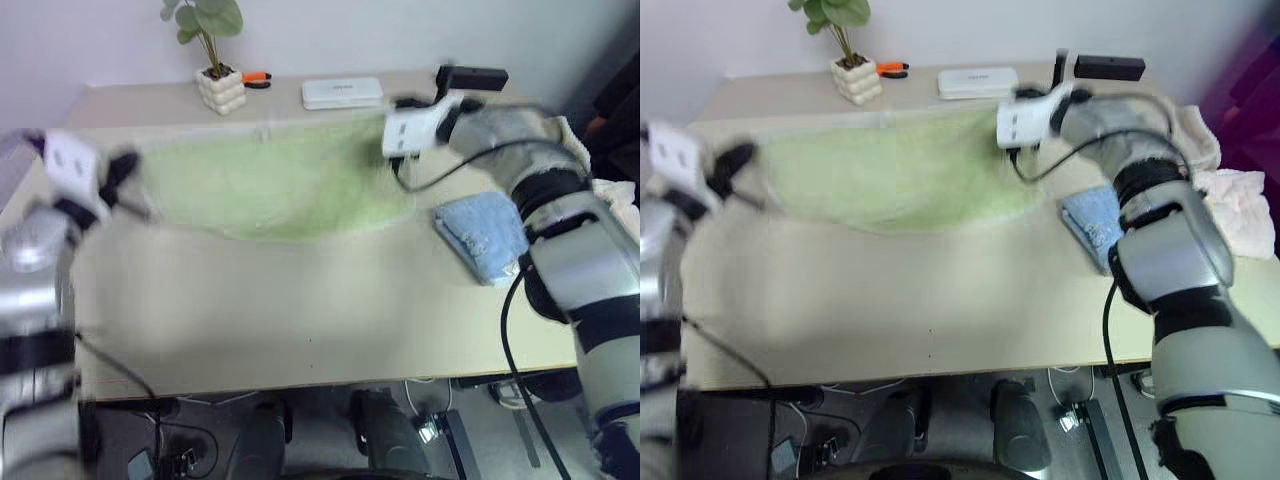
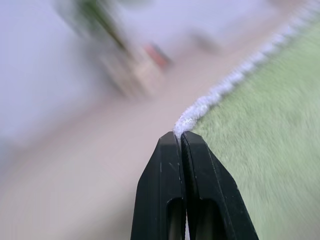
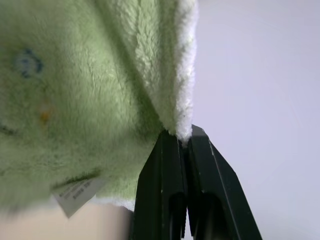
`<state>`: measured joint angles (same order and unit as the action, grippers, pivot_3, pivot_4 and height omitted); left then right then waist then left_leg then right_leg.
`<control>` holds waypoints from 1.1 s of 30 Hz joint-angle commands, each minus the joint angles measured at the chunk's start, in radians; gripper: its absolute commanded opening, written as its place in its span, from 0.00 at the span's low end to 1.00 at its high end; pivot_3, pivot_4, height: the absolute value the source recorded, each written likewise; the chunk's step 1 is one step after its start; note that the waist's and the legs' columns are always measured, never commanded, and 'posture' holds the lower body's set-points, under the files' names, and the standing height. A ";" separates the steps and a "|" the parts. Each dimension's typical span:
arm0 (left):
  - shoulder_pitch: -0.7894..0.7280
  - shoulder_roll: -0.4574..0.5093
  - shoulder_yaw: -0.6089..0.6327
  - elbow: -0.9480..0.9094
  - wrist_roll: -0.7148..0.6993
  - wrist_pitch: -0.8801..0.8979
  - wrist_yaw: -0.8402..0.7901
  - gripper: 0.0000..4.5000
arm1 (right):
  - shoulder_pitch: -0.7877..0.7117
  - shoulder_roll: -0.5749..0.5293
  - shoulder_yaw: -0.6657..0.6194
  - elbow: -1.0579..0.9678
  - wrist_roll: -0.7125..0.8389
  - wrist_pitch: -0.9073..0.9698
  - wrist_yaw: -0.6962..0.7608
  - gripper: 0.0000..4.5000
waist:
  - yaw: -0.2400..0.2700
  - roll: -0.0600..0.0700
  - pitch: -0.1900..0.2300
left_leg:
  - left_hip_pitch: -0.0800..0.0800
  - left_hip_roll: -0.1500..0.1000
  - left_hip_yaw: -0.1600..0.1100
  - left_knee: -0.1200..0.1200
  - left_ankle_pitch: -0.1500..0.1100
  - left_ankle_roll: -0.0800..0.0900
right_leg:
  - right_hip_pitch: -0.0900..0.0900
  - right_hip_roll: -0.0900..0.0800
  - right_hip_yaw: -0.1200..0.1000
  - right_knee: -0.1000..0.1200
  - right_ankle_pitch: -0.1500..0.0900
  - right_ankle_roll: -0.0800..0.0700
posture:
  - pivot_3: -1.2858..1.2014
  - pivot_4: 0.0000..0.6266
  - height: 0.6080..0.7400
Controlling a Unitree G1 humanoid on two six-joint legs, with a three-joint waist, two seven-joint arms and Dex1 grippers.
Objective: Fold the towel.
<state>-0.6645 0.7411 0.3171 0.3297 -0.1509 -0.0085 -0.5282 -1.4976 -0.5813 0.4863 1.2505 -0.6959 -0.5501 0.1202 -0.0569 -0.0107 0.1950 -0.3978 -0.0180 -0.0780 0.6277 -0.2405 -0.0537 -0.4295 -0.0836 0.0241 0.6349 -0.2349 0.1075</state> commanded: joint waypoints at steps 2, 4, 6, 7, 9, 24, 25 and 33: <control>-0.190 0.044 0.019 0.191 0.024 -0.100 0.076 0.00 | -0.080 -0.057 -0.093 -0.034 0.087 -0.009 0.023 0.01 | -0.016 0.000 0.000 | -0.001 0.000 0.000 -0.005 0.000 0.000 | -0.001 0.000 0.000 -0.003 0.000 0.000 | 0.52 0.24 0.99; -0.181 0.066 0.024 0.187 -0.008 -0.103 0.014 0.00 | -0.063 -0.064 -0.136 -0.066 0.157 -0.043 0.124 0.01 | -0.023 0.000 0.000 | -0.001 0.000 0.003 -0.007 0.000 0.000 | -0.003 -0.001 0.000 -0.004 0.000 0.001 | 0.52 0.24 0.99; -0.038 0.116 0.035 0.094 -0.061 -0.061 -0.127 0.00 | 0.043 -0.070 -0.195 -0.171 0.315 -0.083 0.370 0.01 | -0.040 0.000 0.000 | -0.001 0.000 0.006 -0.011 0.000 0.000 | -0.005 -0.002 0.000 -0.004 0.000 0.001 | 0.52 0.24 0.99; 0.033 0.135 0.045 0.049 -0.087 -0.048 -0.178 0.00 | 0.095 -0.076 -0.213 -0.228 0.372 -0.084 0.463 0.01 | -0.044 0.000 0.000 | 0.000 0.000 0.006 -0.012 0.000 0.000 | -0.005 -0.003 0.000 -0.003 0.000 0.001 | 0.52 0.24 0.99; 0.233 0.174 0.090 -0.063 -0.140 0.021 -0.270 0.00 | 0.276 -0.111 -0.224 -0.455 0.508 0.001 0.676 0.01 | -0.049 -0.001 0.000 | 0.001 0.000 0.008 -0.014 0.000 0.000 | -0.005 -0.004 0.000 -0.004 0.000 0.001 | 0.52 0.24 0.99; 1.024 0.301 0.354 -0.491 -0.257 0.367 -0.591 0.00 | 1.072 -0.497 -0.349 -1.673 1.072 0.920 1.186 0.01 | 0.030 -0.002 0.000 | 0.008 0.005 0.007 0.005 -0.006 0.009 | 0.010 -0.003 -0.003 -0.003 -0.005 -0.004 | 0.52 0.24 0.99; 1.026 0.302 0.351 -0.495 -0.259 0.376 -0.595 0.00 | 1.070 -0.497 -0.350 -1.682 1.074 0.932 1.182 0.01 | 0.032 -0.003 0.000 | 0.008 0.007 0.008 0.005 -0.006 0.009 | 0.010 -0.003 -0.003 -0.004 -0.005 -0.005 | 0.52 0.24 0.99; 0.888 0.292 0.217 -0.435 -0.215 0.371 -0.550 0.00 | 0.969 -0.419 -0.267 -1.488 0.840 0.811 1.081 0.01 | 0.039 -0.004 -0.001 | 0.006 0.008 0.012 0.004 -0.006 0.009 | 0.006 0.001 -0.002 -0.005 -0.002 -0.008 | 0.52 0.24 0.99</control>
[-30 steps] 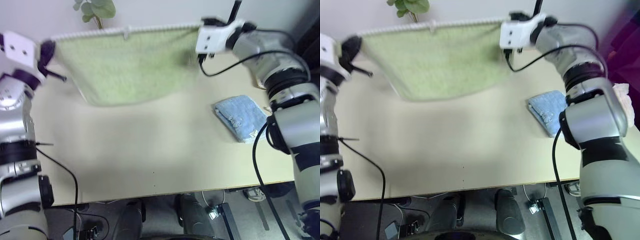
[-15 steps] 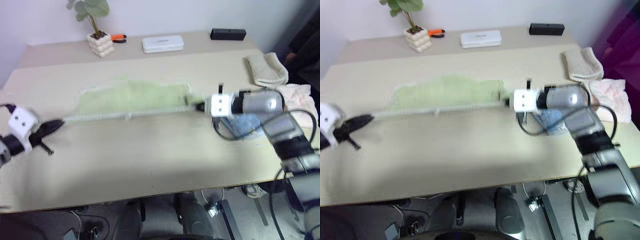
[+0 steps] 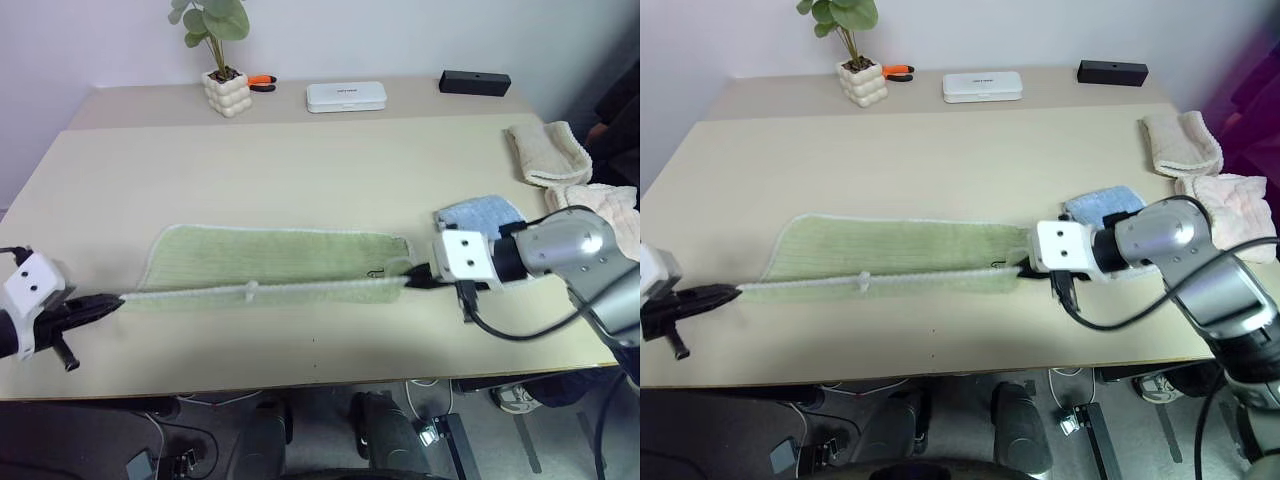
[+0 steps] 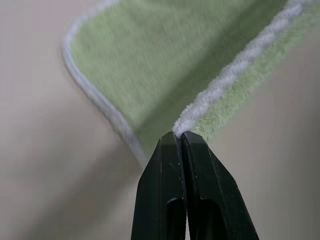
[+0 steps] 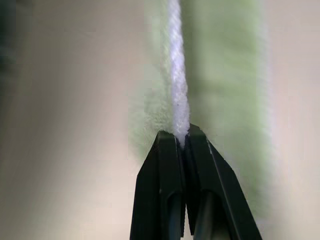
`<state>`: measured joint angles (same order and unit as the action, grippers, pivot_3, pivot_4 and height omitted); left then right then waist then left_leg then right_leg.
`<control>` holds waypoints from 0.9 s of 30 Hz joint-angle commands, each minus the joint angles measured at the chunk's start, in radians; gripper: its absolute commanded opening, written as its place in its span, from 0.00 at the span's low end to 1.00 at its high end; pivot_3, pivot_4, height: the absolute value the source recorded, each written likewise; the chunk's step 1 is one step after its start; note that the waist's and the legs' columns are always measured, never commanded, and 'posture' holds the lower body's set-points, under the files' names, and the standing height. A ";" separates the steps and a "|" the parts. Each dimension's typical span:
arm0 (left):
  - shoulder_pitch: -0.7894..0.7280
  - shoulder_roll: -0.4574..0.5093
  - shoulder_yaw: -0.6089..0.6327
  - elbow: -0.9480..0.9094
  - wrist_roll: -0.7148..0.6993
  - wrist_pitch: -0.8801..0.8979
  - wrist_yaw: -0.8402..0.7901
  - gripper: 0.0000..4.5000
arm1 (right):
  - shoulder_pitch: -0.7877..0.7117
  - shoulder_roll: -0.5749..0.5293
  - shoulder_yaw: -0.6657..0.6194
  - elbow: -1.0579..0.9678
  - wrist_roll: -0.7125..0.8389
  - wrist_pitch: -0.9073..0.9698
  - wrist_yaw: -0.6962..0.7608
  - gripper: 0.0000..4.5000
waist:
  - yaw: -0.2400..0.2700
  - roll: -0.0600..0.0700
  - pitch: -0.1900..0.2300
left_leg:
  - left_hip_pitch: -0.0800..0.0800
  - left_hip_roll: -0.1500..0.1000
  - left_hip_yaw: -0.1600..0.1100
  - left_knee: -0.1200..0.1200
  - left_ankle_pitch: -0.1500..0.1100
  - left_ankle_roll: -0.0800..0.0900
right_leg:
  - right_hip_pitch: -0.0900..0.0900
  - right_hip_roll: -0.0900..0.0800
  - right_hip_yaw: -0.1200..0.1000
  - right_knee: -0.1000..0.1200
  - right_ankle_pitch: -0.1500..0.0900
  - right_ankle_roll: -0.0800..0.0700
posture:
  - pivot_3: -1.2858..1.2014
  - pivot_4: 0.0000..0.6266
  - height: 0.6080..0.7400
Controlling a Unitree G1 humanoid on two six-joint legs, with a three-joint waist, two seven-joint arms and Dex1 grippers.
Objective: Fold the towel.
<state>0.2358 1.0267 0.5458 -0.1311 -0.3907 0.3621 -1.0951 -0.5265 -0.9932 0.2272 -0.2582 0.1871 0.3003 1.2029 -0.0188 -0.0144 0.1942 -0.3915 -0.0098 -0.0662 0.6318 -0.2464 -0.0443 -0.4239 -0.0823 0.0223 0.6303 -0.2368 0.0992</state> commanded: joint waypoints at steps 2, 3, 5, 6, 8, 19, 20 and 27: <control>-0.005 0.006 -0.026 0.022 0.036 -0.006 0.014 0.00 | 0.034 -0.020 -0.015 0.003 -0.043 -0.046 0.012 0.01 | 0.001 0.000 0.000 | 0.000 0.000 0.000 -0.001 0.000 0.000 | 0.000 0.000 0.000 0.000 0.002 0.003 | 0.52 0.24 0.99; 0.002 0.002 -0.030 0.014 0.038 -0.007 0.015 0.00 | 0.059 -0.023 -0.022 -0.019 -0.031 -0.031 0.015 0.01 | 0.001 0.000 0.000 | 0.000 0.000 0.000 -0.001 -0.001 0.001 | -0.001 0.000 0.000 0.000 0.002 0.004 | 0.52 0.24 0.99; 0.012 -0.004 -0.033 0.000 0.038 -0.005 0.020 0.00 | 0.101 -0.031 -0.031 -0.061 -0.007 0.007 0.023 0.01 | 0.001 0.000 0.000 | 0.000 0.001 0.000 -0.001 -0.001 0.002 | -0.001 0.001 0.000 0.000 0.002 0.004 | 0.52 0.24 0.99; 0.016 -0.008 -0.032 -0.006 0.036 -0.002 0.022 0.00 | 0.126 -0.037 -0.034 -0.084 0.001 0.023 0.028 0.06 | 0.001 0.000 0.000 | 0.000 0.001 0.000 -0.001 -0.001 0.002 | -0.001 0.001 0.000 0.000 0.002 0.004 | 0.52 0.24 0.99; 0.022 -0.013 -0.031 -0.015 0.031 0.008 0.025 0.00 | 0.164 -0.042 -0.037 -0.117 0.003 0.044 0.028 0.21 | 0.001 0.000 0.000 | 0.000 0.001 0.000 0.000 -0.001 0.003 | -0.001 0.001 0.000 0.000 0.002 0.004 | 0.52 0.24 0.99; 0.033 -0.042 -0.051 -0.077 0.021 0.041 0.047 0.00 | 0.195 0.022 -0.031 -0.078 -0.126 -0.122 -0.087 0.63 | 0.001 -0.001 0.000 | 0.000 0.002 0.002 0.000 -0.001 0.002 | -0.001 0.001 0.000 0.000 0.000 0.001 | 0.52 0.24 0.99; 0.032 -0.044 -0.052 -0.079 0.022 0.042 0.048 0.00 | 0.191 0.030 -0.031 -0.072 -0.133 -0.143 -0.094 0.63 | 0.001 -0.001 0.000 | 0.000 0.002 0.002 0.000 -0.001 0.002 | -0.001 0.001 0.000 0.000 0.000 0.001 | 0.52 0.24 0.99; 0.018 -0.058 -0.069 -0.093 0.019 0.053 0.059 0.00 | 0.147 0.087 0.005 0.044 -0.250 -0.392 -0.152 0.63 | 0.002 -0.001 -0.001 | 0.000 0.002 0.002 0.000 -0.001 0.002 | -0.001 0.001 0.001 0.000 0.000 0.001 | 0.52 0.24 0.99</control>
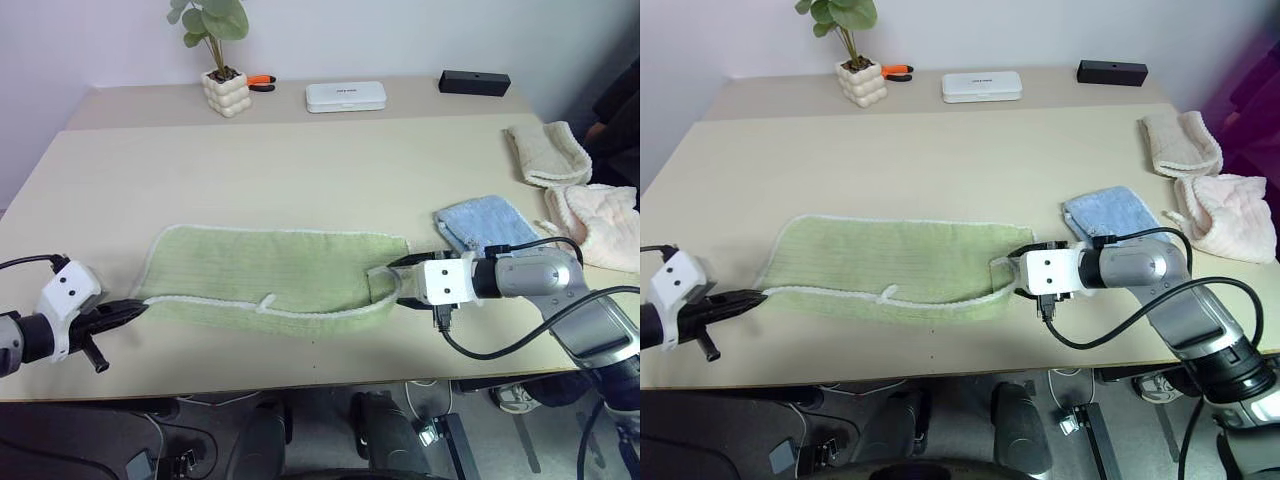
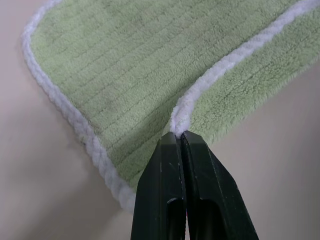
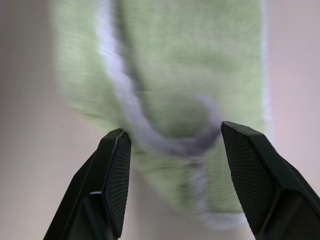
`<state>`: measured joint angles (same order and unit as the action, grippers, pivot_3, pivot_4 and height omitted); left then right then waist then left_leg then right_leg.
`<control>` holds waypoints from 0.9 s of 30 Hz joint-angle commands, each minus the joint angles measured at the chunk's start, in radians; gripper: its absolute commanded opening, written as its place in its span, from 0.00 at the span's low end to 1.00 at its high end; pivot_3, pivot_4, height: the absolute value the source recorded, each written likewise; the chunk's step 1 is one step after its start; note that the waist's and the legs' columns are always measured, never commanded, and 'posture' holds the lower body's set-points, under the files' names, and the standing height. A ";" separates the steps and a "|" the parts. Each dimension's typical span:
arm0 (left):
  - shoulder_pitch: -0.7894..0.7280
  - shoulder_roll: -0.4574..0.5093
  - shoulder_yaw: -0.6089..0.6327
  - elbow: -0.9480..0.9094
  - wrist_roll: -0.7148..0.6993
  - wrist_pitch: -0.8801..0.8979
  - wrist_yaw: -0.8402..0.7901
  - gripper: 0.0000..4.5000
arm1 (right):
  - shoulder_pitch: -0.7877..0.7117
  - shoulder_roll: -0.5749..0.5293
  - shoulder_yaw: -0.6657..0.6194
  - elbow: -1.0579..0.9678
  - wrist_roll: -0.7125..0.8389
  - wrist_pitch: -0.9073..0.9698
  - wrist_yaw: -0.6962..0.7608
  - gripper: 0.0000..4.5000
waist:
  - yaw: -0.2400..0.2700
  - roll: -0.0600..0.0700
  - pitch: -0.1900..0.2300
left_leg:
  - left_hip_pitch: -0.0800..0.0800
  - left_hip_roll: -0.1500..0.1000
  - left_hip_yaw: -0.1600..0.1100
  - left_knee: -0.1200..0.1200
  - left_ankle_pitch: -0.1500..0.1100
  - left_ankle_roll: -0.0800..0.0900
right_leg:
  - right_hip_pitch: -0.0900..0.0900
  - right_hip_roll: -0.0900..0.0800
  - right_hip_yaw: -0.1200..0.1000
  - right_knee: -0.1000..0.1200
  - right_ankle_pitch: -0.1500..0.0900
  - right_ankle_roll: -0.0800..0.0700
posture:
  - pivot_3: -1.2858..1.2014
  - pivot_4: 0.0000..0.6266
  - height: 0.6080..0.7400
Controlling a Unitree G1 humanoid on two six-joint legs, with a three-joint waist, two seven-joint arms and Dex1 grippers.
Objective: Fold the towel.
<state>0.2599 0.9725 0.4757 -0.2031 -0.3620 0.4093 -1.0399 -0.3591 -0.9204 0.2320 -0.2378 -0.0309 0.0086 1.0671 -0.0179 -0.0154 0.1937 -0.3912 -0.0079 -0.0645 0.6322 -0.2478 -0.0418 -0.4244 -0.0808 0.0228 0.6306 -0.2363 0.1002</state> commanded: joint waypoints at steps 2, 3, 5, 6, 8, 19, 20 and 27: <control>-0.008 -0.006 -0.001 -0.023 -0.009 0.007 0.005 0.00 | -0.032 0.027 0.005 0.054 -0.045 -0.157 -0.020 0.63 | 0.000 0.000 0.000 | 0.000 0.000 0.000 0.000 0.000 0.000 | 0.000 0.000 0.000 0.000 0.001 0.002 | 0.52 0.24 0.99; -0.006 -0.008 0.000 -0.026 -0.009 0.008 0.007 0.00 | -0.035 0.030 0.008 0.069 -0.049 -0.187 -0.015 0.51 | 0.000 0.000 0.000 | 0.000 0.000 0.000 0.000 0.000 0.000 | 0.000 0.000 0.000 0.000 0.002 0.003 | 0.52 0.24 0.99; -0.004 -0.009 0.001 -0.029 -0.010 0.008 0.008 0.00 | -0.038 0.034 0.010 0.088 -0.053 -0.224 -0.006 0.35 | 0.000 0.000 0.000 | 0.000 0.000 0.000 0.000 0.000 0.000 | 0.000 0.000 0.000 0.000 0.002 0.003 | 0.52 0.24 0.99; 0.002 -0.011 0.006 -0.033 -0.012 0.009 0.008 0.00 | -0.040 0.035 0.012 0.098 -0.056 -0.247 -0.004 0.23 | 0.000 0.000 0.000 | 0.000 0.000 0.000 0.000 0.000 0.000 | 0.000 0.000 0.000 0.000 0.002 0.003 | 0.52 0.24 0.99; 0.012 -0.014 0.014 -0.040 -0.014 0.011 0.008 0.00 | -0.044 0.036 0.013 0.116 -0.066 -0.283 -0.010 0.02 | 0.000 0.000 0.000 | 0.000 0.000 0.000 0.000 0.000 0.000 | 0.000 0.000 0.000 0.000 0.002 0.003 | 0.52 0.24 0.99; 0.000 -0.017 -0.002 -0.038 -0.014 0.015 0.016 0.00 | -0.059 0.028 -0.002 0.159 -0.099 -0.350 -0.017 0.54 | 0.000 0.000 0.000 | 0.000 0.000 0.000 0.000 0.000 0.000 | 0.000 0.000 0.000 0.000 0.002 0.003 | 0.52 0.24 0.99; -0.004 -0.017 -0.007 -0.035 -0.014 0.014 0.017 0.00 | -0.064 0.028 -0.001 0.167 -0.112 -0.384 -0.028 0.64 | 0.000 0.000 0.000 | 0.000 0.000 0.000 0.000 0.000 0.000 | 0.000 0.000 0.000 0.000 0.002 0.003 | 0.52 0.24 0.99; -0.026 -0.015 -0.025 -0.024 -0.012 0.014 0.018 0.00 | -0.102 0.044 0.035 0.215 -0.167 -0.565 -0.057 0.64 | 0.000 0.000 0.000 | 0.000 0.000 0.000 0.000 0.000 0.000 | 0.000 0.000 0.000 0.000 0.002 0.003 | 0.52 0.24 0.99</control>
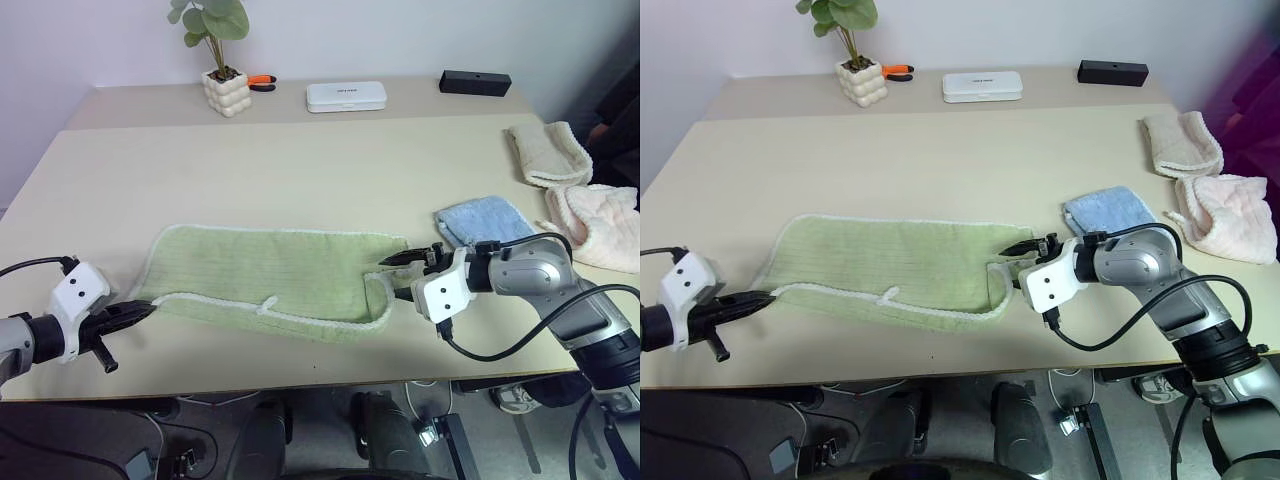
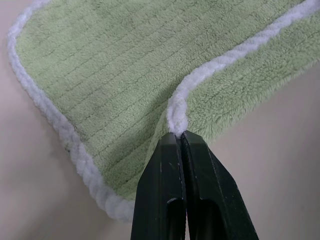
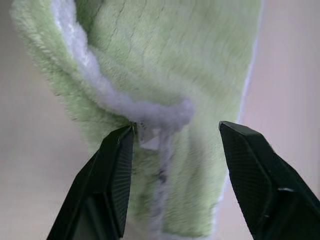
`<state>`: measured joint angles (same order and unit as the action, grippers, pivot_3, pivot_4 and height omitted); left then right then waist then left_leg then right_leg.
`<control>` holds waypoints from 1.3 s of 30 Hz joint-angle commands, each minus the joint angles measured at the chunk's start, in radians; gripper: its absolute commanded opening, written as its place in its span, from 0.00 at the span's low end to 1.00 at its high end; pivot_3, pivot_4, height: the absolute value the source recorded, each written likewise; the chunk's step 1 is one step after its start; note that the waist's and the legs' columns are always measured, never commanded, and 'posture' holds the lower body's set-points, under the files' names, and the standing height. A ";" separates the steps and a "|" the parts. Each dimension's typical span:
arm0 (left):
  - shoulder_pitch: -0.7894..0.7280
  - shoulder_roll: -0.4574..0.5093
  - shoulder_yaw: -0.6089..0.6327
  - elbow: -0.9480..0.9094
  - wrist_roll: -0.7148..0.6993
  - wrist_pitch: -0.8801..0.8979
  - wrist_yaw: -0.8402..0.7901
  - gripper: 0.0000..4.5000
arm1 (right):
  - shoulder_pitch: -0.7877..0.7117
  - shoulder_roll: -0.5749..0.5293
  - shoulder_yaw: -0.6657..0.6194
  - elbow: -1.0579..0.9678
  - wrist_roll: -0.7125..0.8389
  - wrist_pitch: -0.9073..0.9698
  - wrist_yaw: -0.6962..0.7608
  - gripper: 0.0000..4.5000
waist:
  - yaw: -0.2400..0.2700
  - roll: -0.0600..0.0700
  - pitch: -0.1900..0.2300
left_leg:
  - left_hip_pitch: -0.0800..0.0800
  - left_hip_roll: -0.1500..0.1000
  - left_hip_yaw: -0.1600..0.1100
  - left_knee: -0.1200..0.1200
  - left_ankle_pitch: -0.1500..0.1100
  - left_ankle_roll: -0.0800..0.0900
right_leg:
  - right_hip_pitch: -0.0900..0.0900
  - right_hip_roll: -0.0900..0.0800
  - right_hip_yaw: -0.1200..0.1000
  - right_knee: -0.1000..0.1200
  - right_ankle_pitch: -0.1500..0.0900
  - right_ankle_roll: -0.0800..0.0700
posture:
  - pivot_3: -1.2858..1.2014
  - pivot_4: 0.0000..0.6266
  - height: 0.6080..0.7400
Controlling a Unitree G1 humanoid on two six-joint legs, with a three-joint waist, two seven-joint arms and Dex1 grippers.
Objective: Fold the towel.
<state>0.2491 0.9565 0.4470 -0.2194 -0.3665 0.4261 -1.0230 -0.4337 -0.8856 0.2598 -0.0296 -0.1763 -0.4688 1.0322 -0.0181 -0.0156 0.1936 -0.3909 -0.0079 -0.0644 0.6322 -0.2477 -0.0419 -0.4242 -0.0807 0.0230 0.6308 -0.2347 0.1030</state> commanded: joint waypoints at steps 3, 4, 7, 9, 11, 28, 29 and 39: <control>-0.018 -0.002 0.001 -0.007 -0.007 -0.004 0.001 0.00 | -0.051 0.018 0.046 0.032 -0.047 -0.168 -0.011 0.64 | -0.001 0.000 0.000 | 0.000 0.000 0.000 0.000 0.000 0.000 | 0.000 0.000 0.000 0.000 0.000 0.000 | 0.52 0.24 0.99; -0.019 -0.002 0.001 -0.008 -0.007 -0.004 0.001 0.00 | -0.056 0.015 0.058 0.044 -0.052 -0.186 -0.003 0.64 | -0.001 0.000 0.000 | 0.000 0.000 0.000 0.000 0.000 0.000 | 0.000 0.000 0.000 0.000 0.000 0.000 | 0.52 0.24 0.99; -0.013 -0.004 0.007 -0.011 -0.007 -0.004 0.000 0.00 | -0.071 0.010 0.083 0.079 -0.060 -0.229 0.008 0.44 | -0.001 0.000 0.000 | 0.000 0.000 0.000 0.000 0.000 0.000 | 0.000 0.000 0.000 0.000 0.000 0.000 | 0.52 0.24 0.99; -0.008 -0.006 0.013 -0.014 -0.007 -0.005 0.001 0.00 | -0.079 0.009 0.093 0.100 -0.064 -0.250 0.009 0.23 | -0.001 0.000 0.000 | 0.000 0.000 0.000 0.000 0.000 0.000 | 0.000 0.000 0.000 0.000 0.000 0.000 | 0.52 0.24 0.99; 0.000 -0.008 0.020 -0.017 -0.007 -0.006 0.002 0.00 | -0.086 0.007 0.093 0.114 -0.061 -0.257 0.008 0.01 | -0.001 0.000 0.000 | 0.000 0.000 0.000 0.000 0.000 0.000 | 0.000 0.000 0.000 0.000 0.000 0.000 | 0.52 0.24 0.99; -0.687 -0.081 -0.043 0.427 0.127 -0.291 0.339 0.00 | -0.437 -0.048 -0.091 0.313 -0.085 0.123 -0.151 0.01 | 0.002 0.000 0.000 | 0.000 0.000 -0.001 0.003 0.001 -0.002 | 0.001 0.001 -0.001 0.001 0.003 -0.002 | 0.52 0.24 0.99; -0.796 -0.078 -0.058 0.513 0.167 -0.344 0.406 0.00 | -0.508 -0.039 -0.084 0.374 -0.125 0.113 -0.201 0.01 | 0.001 0.000 0.000 | 0.000 0.000 -0.001 0.002 0.001 -0.002 | 0.001 0.001 0.000 0.001 0.004 0.001 | 0.52 0.24 0.99; -0.794 0.017 -0.054 0.620 0.091 -0.433 0.213 0.00 | -0.475 -0.012 -0.083 0.247 0.059 0.202 -0.056 0.01 | -0.030 0.000 0.000 | -0.003 0.000 0.009 -0.003 -0.002 0.003 | -0.005 -0.002 0.000 -0.002 0.004 0.003 | 0.52 0.24 0.99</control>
<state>-0.5976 0.9293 0.3294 0.4288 -0.2377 -0.0444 -0.7619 -0.9306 -0.8734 0.2184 0.2880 -0.1846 -0.3259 0.9154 -0.0485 -0.0158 0.1939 -0.3945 -0.0080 -0.0553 0.6305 -0.2528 -0.0330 -0.4299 -0.0829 0.0229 0.6296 -0.2308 0.1064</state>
